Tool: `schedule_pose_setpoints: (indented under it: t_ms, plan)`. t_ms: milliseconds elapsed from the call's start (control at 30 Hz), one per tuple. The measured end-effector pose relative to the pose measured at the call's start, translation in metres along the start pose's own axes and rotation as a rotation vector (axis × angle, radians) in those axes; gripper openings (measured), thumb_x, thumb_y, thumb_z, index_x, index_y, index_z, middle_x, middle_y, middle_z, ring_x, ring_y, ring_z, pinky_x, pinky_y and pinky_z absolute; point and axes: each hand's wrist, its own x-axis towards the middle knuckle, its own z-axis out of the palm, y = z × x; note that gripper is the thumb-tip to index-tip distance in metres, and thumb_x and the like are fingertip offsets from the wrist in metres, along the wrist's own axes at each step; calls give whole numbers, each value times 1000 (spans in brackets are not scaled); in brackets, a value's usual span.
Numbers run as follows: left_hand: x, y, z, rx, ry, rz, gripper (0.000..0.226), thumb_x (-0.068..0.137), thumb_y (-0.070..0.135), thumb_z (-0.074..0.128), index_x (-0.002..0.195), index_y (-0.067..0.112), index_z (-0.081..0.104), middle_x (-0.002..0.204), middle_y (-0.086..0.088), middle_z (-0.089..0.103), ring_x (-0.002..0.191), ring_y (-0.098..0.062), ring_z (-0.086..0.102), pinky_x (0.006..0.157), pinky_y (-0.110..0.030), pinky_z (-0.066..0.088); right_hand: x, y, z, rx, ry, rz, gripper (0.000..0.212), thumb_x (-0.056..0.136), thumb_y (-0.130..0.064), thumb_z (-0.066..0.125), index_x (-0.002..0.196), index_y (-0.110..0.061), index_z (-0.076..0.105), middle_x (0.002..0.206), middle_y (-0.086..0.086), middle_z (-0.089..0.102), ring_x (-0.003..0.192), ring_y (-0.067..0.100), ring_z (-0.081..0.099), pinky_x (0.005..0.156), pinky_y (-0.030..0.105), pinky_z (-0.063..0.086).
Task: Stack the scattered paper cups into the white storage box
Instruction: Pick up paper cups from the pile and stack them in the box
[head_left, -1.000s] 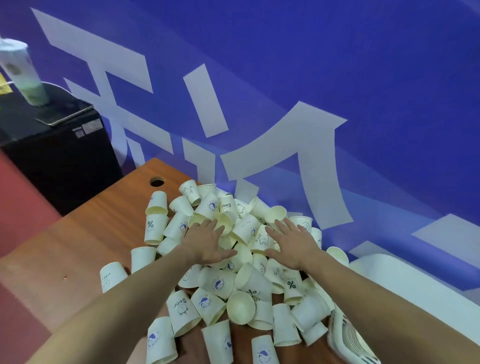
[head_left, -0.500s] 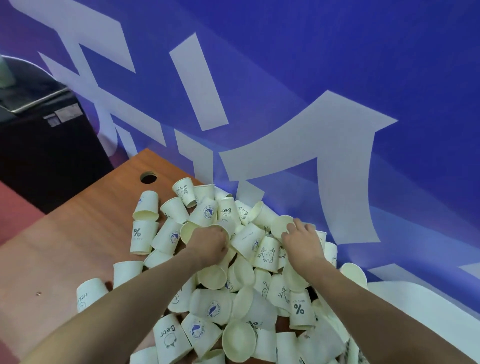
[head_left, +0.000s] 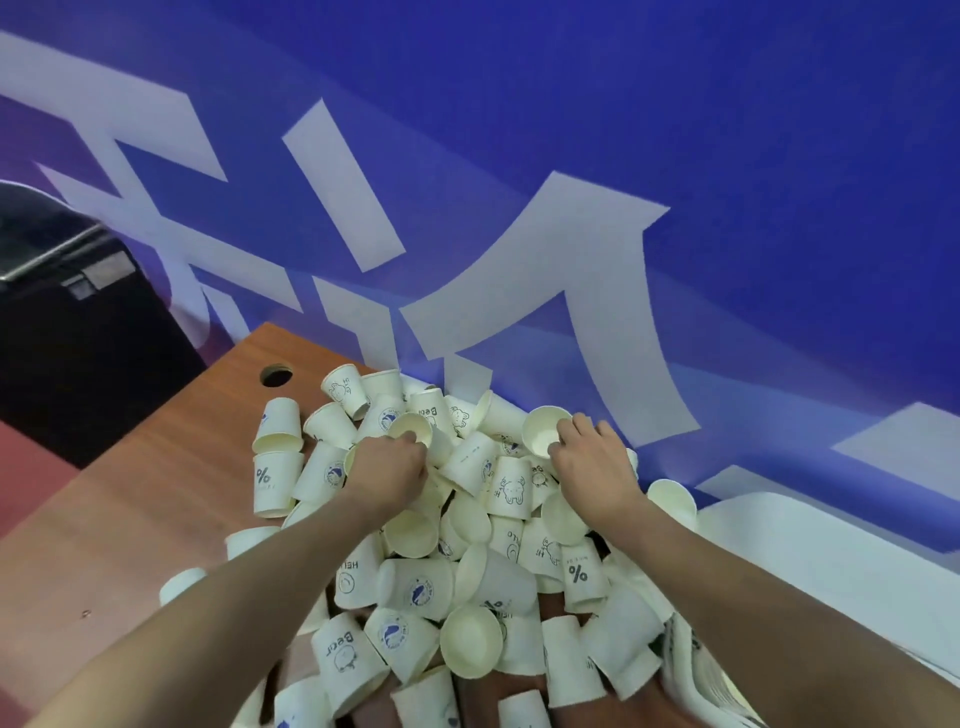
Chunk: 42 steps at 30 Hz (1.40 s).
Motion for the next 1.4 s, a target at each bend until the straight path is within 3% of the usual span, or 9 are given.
schedule_pose_setpoints:
  t_ms: [133, 267, 400, 500, 700, 800, 967, 1233, 1400]
  plan:
    - [-22, 7, -28, -13, 48, 29, 23, 93, 25, 46, 85, 15, 65, 86, -1, 59, 70, -27, 63, 52, -28, 30, -36, -5, -19, 73, 87, 4, 26, 40, 2, 79, 54, -11, 62, 61, 5, 50, 62, 27, 51, 56, 36, 40]
    - [-41, 27, -51, 22, 118, 106, 18, 80, 21, 66, 63, 15, 62, 62, -1, 55, 47, -27, 55, 47, -22, 21, -80, -11, -25, 103, 124, 50, 25, 46, -4, 80, 54, -14, 59, 59, 2, 49, 63, 25, 49, 57, 35, 38]
    - [-56, 70, -61, 18, 182, 228, 25, 93, 28, 45, 84, 15, 64, 82, -2, 61, 69, -29, 63, 55, -28, 32, -132, -16, -16, 200, 146, 175, 20, 59, -17, 83, 59, -18, 63, 61, -1, 53, 65, 23, 51, 62, 35, 42]
    - [-71, 113, -63, 6, 187, 331, 28, 94, 30, 42, 87, 15, 65, 84, -3, 63, 72, -31, 64, 56, -29, 31, -179, -17, -10, 252, 142, 247, 19, 63, -21, 83, 62, -20, 65, 63, -3, 56, 67, 20, 54, 61, 33, 43]
    - [-90, 195, -62, -24, 169, 528, 27, 86, 31, 47, 67, 16, 60, 63, 0, 56, 49, -28, 57, 45, -27, 32, -268, 16, 7, 242, 172, 405, 15, 69, -24, 77, 63, -22, 64, 65, -3, 56, 68, 20, 56, 63, 33, 37]
    - [-95, 233, -62, -38, 197, 605, 27, 84, 31, 49, 62, 17, 56, 59, 0, 55, 46, -28, 55, 44, -26, 30, -306, 38, 13, 239, 189, 489, 17, 78, -28, 60, 62, -22, 62, 64, -4, 56, 67, 20, 55, 62, 33, 40]
    - [-104, 291, -71, 7, 215, 720, 25, 82, 33, 55, 61, 19, 53, 58, 1, 56, 44, -27, 53, 46, -27, 22, -350, 66, 10, 242, 177, 590, 19, 68, -21, 80, 60, -19, 63, 62, -3, 55, 62, 21, 56, 62, 37, 47]
    - [-102, 346, -73, 82, 147, 791, 29, 97, 32, 38, 94, 13, 61, 91, -7, 67, 79, -35, 63, 60, -34, 29, -390, 97, 21, 252, 113, 669, 16, 67, -20, 81, 62, -18, 66, 62, -3, 56, 64, 21, 57, 58, 34, 48]
    - [-94, 361, -62, 189, 39, 799, 29, 98, 30, 39, 101, 12, 62, 98, -12, 68, 86, -36, 64, 64, -34, 32, -394, 108, 30, 273, 120, 653, 16, 67, -20, 80, 63, -18, 65, 63, -3, 56, 65, 21, 57, 60, 31, 47]
